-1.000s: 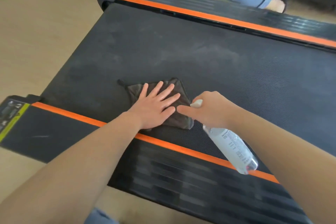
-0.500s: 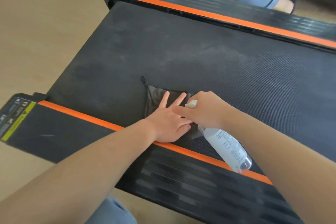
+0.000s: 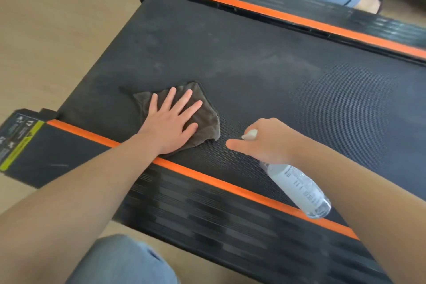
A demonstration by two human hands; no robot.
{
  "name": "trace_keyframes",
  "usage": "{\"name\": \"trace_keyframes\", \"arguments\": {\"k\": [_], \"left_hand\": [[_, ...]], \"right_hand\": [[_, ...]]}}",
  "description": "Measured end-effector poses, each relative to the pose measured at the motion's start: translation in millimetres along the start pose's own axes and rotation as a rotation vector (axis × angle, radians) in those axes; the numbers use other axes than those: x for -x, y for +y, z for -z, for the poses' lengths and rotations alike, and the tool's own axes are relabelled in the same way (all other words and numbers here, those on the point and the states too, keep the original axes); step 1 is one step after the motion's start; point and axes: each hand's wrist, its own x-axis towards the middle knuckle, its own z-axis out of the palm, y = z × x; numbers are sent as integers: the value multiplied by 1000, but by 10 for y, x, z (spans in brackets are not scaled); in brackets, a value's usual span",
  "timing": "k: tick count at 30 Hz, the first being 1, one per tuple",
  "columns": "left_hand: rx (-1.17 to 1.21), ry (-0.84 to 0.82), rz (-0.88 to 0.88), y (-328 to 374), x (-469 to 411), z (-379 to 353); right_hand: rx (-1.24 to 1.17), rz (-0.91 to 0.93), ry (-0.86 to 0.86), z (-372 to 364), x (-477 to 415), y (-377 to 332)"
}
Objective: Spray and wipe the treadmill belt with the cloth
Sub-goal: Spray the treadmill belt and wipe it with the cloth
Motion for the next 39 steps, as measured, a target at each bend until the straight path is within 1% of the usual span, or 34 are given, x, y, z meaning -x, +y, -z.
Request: {"name": "trace_keyframes", "arguments": {"k": [2,4,7,9,11,14,16,17,18,20,22,24,26,29,30,32,34,37,39], "left_hand": [[-3,-6,2,69,-3,6],[-11,-11,-54,157,-2,23],[-34,8,-212,282,32,-17],[-1,36,-234,270,34,-38],[54,69,-132,177,10,-38],[132,71,210,-79,-39,-48],[190,38,444,-215,-88,-39],[204,16,525,-236,-117,-27],[205,-3,573,-226,-148,-13],[202,-26,595,-147,-185,20],[186,-28,550,-42,-178,28],[163,-15,439,127,-146,36],[155,-11,257,439,-109,72],[119,-71,-101,930,-60,123],[105,-106,-187,993,-50,137],[85,-119,-250,944,-54,161],[82,-74,-189,776,-82,160],[163,-16,83,329,-130,128],[163,21,273,-60,-74,52]], "right_hand": [[11,16,42,3,13,-1],[6,12,88,5,29,-2],[54,47,76,-32,49,-86],[53,62,58,-38,62,-141],[22,71,34,-32,50,-169],[3,73,28,-28,31,-217],[24,75,42,-11,59,-274],[37,73,45,4,78,-303],[35,68,48,11,81,-319],[-2,67,47,27,68,-330],[16,107,42,30,46,-316],[18,119,70,27,54,-292],[37,103,123,24,76,-265],[88,102,172,3,89,-237],[60,96,168,1,90,-225],[-17,85,158,12,97,-204],[-50,79,171,22,95,-197],[-4,71,164,45,87,-214],[10,70,150,62,76,-282]]}}
